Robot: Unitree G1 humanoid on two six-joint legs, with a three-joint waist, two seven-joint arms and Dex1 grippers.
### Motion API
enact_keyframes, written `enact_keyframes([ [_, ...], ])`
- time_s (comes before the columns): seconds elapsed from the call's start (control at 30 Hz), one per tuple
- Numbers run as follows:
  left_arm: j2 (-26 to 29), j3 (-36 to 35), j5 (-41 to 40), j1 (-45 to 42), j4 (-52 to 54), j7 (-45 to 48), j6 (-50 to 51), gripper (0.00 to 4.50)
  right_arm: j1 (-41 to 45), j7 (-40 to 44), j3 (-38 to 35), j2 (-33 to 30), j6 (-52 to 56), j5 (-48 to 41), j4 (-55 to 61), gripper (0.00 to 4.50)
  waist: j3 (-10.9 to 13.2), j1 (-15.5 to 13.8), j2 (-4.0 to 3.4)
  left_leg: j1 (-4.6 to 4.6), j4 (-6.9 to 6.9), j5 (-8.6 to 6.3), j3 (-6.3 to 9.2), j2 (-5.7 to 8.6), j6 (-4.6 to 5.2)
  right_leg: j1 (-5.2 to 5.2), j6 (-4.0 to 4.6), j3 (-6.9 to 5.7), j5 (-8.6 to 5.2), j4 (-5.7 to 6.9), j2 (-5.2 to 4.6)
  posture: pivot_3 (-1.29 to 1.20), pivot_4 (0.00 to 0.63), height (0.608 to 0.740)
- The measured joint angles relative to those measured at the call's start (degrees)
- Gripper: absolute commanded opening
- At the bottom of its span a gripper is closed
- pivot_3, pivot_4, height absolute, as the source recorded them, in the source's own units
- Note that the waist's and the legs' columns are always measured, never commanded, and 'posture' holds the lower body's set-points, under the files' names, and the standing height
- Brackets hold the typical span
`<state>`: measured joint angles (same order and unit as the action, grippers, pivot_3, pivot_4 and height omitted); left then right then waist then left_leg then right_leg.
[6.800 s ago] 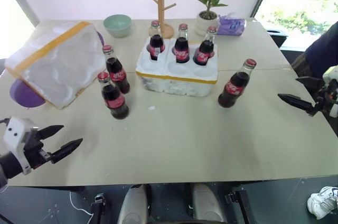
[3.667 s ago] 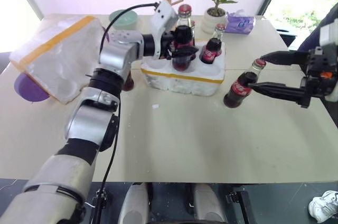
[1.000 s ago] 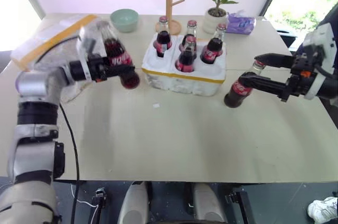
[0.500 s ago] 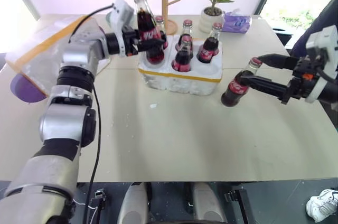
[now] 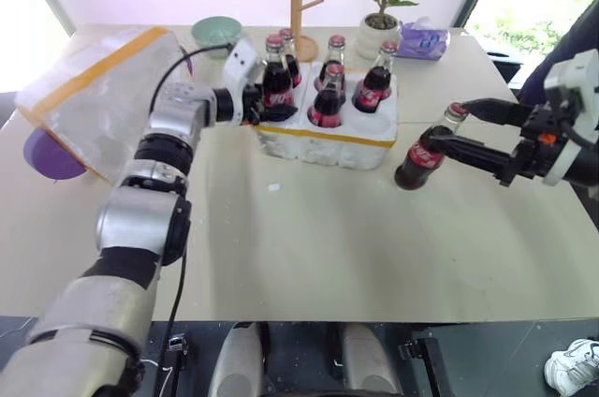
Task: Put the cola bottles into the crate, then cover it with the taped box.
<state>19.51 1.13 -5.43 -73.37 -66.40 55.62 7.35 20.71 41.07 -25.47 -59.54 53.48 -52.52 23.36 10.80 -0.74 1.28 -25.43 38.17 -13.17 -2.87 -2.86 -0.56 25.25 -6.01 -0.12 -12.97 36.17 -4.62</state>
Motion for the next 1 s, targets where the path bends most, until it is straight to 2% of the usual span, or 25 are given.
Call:
enact_keyframes([
  [0.07, 0.0, -0.7, 0.0, -0.4, -0.4, -1.2, -0.2, 4.47, 0.3, 0.3, 0.2, 0.0, -0.1, 0.0, 0.0, 4.50, 0.0, -0.1, 0.00, 0.00, 0.01, 0.00, 0.02, 0.00, 0.00, -0.03, 0.00, -0.01, 0.00, 0.00, 0.00, 0.00, 0.150, 0.740],
  [0.2, 0.0, -1.4, -0.3, -0.4, -0.3, 1.3, -0.1, 4.47, 0.4, 0.3, 0.2, 0.0, -0.1, 0.0, -0.2, 4.50, 0.0, 0.0, 0.00, 0.00, 0.04, 0.00, 0.00, 0.01, 0.00, -0.05, 0.00, -0.01, 0.00, -0.02, -0.01, 0.00, 0.150, 0.740],
  [0.33, 2.1, -3.6, -3.7, -0.3, 4.6, 7.3, 3.3, 4.47, -4.4, 0.8, -2.3, -0.2, 0.0, 0.5, 0.1, 4.50, 0.0, 0.0, 0.00, 0.00, -0.01, 0.00, 0.02, 0.00, 0.00, -0.03, 0.00, -0.02, 0.00, -0.01, 0.00, 0.00, 0.150, 0.740],
  [0.5, 11.0, -6.4, -13.4, 4.5, 24.6, 20.5, 18.5, 4.47, -13.3, -0.7, -12.9, 0.5, 3.4, -0.6, 2.1, 4.50, 0.0, 0.4, -0.02, 0.08, -0.05, 0.00, 0.03, -0.04, -0.01, -0.04, 0.00, -0.01, 0.00, 0.05, 0.02, 0.00, 0.150, 0.740],
  [0.6, 15.3, -6.4, -18.4, 9.2, 38.8, 24.9, 25.1, 4.47, -19.4, -3.8, -17.4, 5.6, 3.6, -0.5, 5.8, 4.50, 0.0, 0.2, -0.03, 0.32, -0.04, 0.00, 0.09, -0.05, -0.01, -0.36, 0.01, -0.03, -0.01, 0.01, 0.04, 0.00, 0.150, 0.740],
  [0.77, 17.4, -4.2, -22.1, 16.5, 53.9, 25.3, 32.6, 4.47, -22.2, -10.8, -14.3, 14.5, 1.9, 1.3, 7.2, 4.50, 0.0, 0.1, -0.04, 0.66, 0.06, 0.01, 0.05, -0.02, -0.03, -0.77, 0.26, 0.02, -0.15, -0.12, -0.03, 0.00, 0.150, 0.740],
  [1.0, 15.3, 0.4, -23.4, 23.0, 63.7, 22.2, 34.6, 4.47, -19.2, -14.8, -1.4, 19.9, -6.1, 10.9, 2.4, 4.50, -0.1, 0.2, -0.05, 0.79, 0.00, 0.01, 0.03, -0.01, -0.03, -0.80, 0.26, 0.07, -0.16, -0.07, 0.02, 0.00, 0.150, 0.740],
])
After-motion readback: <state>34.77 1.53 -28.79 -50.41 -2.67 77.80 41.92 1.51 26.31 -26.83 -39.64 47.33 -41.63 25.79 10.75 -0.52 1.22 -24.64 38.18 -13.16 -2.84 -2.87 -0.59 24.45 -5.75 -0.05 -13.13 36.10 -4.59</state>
